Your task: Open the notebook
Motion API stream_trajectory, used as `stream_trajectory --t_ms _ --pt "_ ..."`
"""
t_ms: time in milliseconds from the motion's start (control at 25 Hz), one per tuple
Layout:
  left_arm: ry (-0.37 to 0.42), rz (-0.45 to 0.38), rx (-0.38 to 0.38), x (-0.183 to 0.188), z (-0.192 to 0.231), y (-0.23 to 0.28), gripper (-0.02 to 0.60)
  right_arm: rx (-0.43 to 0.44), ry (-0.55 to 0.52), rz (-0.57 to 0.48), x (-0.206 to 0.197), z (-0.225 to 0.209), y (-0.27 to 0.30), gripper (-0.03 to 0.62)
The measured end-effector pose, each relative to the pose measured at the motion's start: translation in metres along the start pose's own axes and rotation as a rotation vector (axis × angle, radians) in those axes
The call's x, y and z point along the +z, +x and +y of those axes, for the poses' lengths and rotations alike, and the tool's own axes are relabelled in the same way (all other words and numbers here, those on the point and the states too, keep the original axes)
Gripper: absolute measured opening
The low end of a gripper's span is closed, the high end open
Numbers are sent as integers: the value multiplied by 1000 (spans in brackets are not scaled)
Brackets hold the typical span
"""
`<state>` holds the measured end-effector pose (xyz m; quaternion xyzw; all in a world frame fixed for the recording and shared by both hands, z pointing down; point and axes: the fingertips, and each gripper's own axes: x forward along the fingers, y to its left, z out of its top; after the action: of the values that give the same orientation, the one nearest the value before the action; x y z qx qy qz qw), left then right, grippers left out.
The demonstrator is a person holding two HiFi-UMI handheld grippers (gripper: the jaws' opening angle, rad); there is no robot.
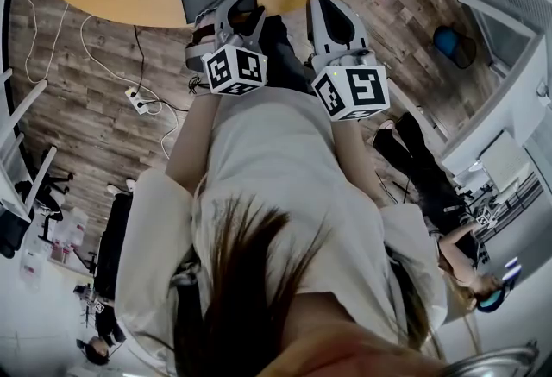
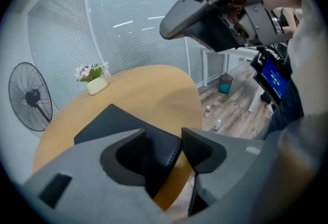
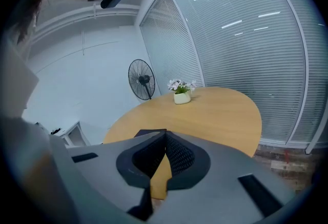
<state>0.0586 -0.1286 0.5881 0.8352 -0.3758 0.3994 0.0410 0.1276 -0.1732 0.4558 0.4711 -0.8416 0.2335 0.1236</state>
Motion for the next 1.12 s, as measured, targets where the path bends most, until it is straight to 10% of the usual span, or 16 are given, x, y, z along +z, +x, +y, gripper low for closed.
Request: stream_trajectory --t_ms 1120 --pt "-144 -8 42 19 7 -37 115 51 -17 -9 7 14 3 0"
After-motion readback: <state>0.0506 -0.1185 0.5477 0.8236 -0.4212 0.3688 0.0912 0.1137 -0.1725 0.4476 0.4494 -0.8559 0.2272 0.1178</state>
